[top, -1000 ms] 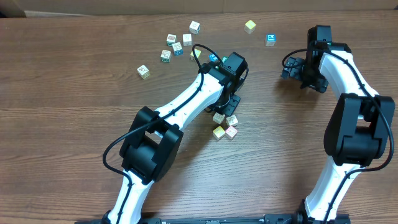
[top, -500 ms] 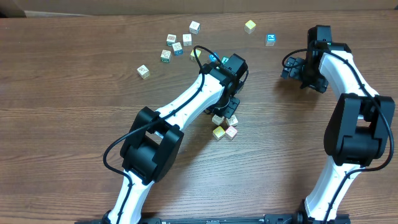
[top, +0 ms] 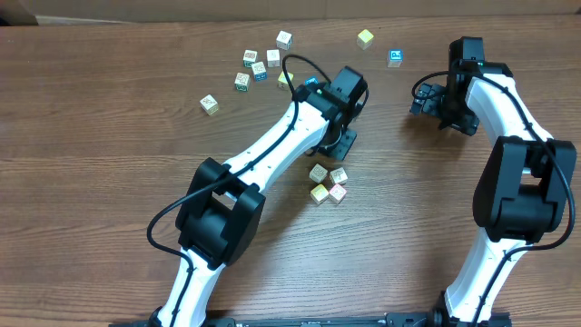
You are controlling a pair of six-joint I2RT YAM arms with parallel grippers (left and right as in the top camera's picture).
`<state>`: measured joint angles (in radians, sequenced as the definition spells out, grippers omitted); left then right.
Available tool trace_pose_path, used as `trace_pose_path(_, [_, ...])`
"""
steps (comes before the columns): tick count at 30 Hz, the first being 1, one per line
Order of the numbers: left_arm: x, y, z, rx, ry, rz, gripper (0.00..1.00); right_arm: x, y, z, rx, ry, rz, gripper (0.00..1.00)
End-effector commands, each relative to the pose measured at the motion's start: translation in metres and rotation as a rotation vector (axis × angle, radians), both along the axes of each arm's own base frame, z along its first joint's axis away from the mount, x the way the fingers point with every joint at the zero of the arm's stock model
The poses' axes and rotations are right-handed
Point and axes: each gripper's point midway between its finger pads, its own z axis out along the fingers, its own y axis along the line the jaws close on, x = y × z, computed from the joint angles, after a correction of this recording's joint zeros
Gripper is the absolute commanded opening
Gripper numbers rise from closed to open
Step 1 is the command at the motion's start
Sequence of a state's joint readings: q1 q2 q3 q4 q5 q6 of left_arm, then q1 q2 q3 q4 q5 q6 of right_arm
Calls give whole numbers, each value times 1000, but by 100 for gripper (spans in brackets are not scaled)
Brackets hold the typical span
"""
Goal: Form a circle
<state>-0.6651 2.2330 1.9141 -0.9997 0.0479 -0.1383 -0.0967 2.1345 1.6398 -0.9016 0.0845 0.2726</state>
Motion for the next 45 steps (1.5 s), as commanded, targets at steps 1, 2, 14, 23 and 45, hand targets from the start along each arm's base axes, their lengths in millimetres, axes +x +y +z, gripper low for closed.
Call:
trace_pose_path(1, [11, 11, 2, 32, -15, 61, 4, 5, -2, 9, -6, -26, -4, 100])
trace_pose_path(2, [11, 27, -1, 96, -19, 114, 4, 5, -2, 9, -6, -26, -3, 100])
trace_pose_path(14, [7, 57, -36, 192, -6, 200, 4, 5, -2, 9, -6, -26, -4, 100])
trace_pose_path(23, [-9, 36, -38, 105, 69, 25, 4, 5, -2, 9, -6, -26, -3, 100])
trace_pose_path(45, [-24, 42, -41, 132, 123, -79, 4, 5, -2, 9, -6, -25, -3, 100])
